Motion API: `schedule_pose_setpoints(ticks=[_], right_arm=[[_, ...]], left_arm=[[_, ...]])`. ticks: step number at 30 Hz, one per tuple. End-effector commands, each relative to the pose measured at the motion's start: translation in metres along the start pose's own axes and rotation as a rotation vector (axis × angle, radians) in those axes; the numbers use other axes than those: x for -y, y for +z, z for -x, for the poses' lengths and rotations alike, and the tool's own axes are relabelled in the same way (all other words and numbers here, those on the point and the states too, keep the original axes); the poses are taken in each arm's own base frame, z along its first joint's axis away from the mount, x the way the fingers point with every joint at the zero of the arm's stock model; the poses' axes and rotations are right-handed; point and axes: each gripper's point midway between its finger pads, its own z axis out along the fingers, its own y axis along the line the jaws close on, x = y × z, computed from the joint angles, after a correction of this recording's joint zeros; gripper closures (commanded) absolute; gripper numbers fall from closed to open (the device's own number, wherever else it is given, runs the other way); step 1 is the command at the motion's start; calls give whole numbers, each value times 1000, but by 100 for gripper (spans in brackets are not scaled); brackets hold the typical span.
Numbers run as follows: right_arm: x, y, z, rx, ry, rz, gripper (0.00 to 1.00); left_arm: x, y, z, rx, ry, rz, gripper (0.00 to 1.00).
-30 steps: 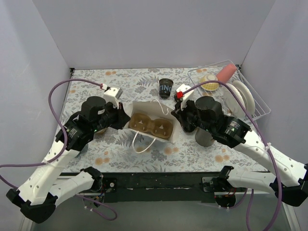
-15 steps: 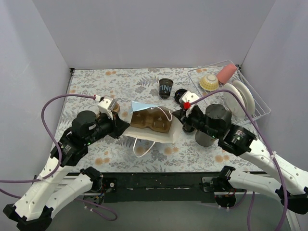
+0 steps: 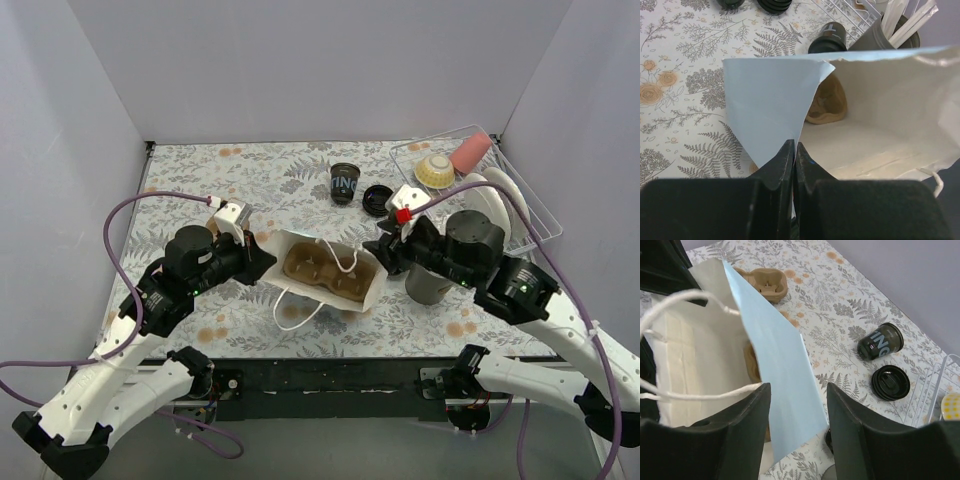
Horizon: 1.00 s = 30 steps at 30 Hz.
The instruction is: Pack the takeout coffee
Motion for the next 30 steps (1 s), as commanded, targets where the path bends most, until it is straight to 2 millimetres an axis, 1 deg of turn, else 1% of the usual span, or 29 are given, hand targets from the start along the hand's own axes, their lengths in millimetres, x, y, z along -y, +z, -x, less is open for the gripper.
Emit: schedule_pose_setpoints(ticks=[1,2,4,5,6,7,8,9,10,11,12,13,14,16,17,19,20,21,22,23,24,25,26,27,28,29,30], right_arm=[[6,-31,38,54,-4,-5,44],[7,-32,48,68,-2,-5,44],[3,-32,53,63,0,22,44],[2,-32,65,81,7,32,44],[-3,-31,69,82,9,61,46],[-4,-30,77,93,9,74,50],[-10,-24,81,89,11,109,55],[-16,-28,99,128,7,152,66],[-20,-26,104,133,8,180,69],[-26,-15,104,112,25,208,71],[-34,-17,113,125,28,259,74],[-40,-13,112,111,33,288,75],[-46,-6,108,82,46,307,76],[-54,-1,98,40,49,317,76],[-53,1,94,25,64,302,76],[-40,5,87,11,94,215,75],[-32,1,91,30,120,169,73],[-7,1,90,33,157,20,69],[3,0,88,30,173,-42,67],[13,1,82,14,177,-96,65],[25,1,70,-30,166,-169,59],[37,3,60,-65,161,-221,55],[44,12,42,-121,154,-250,53],[49,15,32,-156,158,-258,50],[64,18,21,-186,177,-291,48],[69,29,7,-228,188,-287,46],[72,32,-1,-264,210,-277,45]], left_arm=[[5,2,9,46,4,-29,100],[4,2,10,52,-1,-23,100],[2,4,11,56,-6,-11,100],[-1,6,10,52,-17,11,100],[-3,7,11,53,-21,17,100],[-3,7,10,50,-23,17,100],[-2,6,12,59,-31,16,100],[-3,6,13,62,-34,22,100],[-2,6,14,65,-35,22,100],[-2,5,17,71,-36,25,100],[-3,6,17,68,-40,34,100],[-4,6,18,66,-41,38,100],[-3,5,19,67,-42,39,100],[-4,3,18,66,-55,48,100],[-4,2,19,70,-59,46,100],[-6,-1,21,83,-87,65,100],[-6,-3,21,82,-97,72,100],[-5,-5,24,89,-105,72,100],[-3,-9,27,100,-121,72,100],[-3,-11,26,97,-132,76,100],[-2,-14,28,104,-136,73,100],[-2,-15,26,100,-144,76,100],[-1,-19,27,107,-145,73,100],[-1,-21,27,110,-146,73,100],[0,-24,29,118,-152,74,100],[0,-28,30,128,-156,75,98],[0,-31,32,136,-155,78,96]])
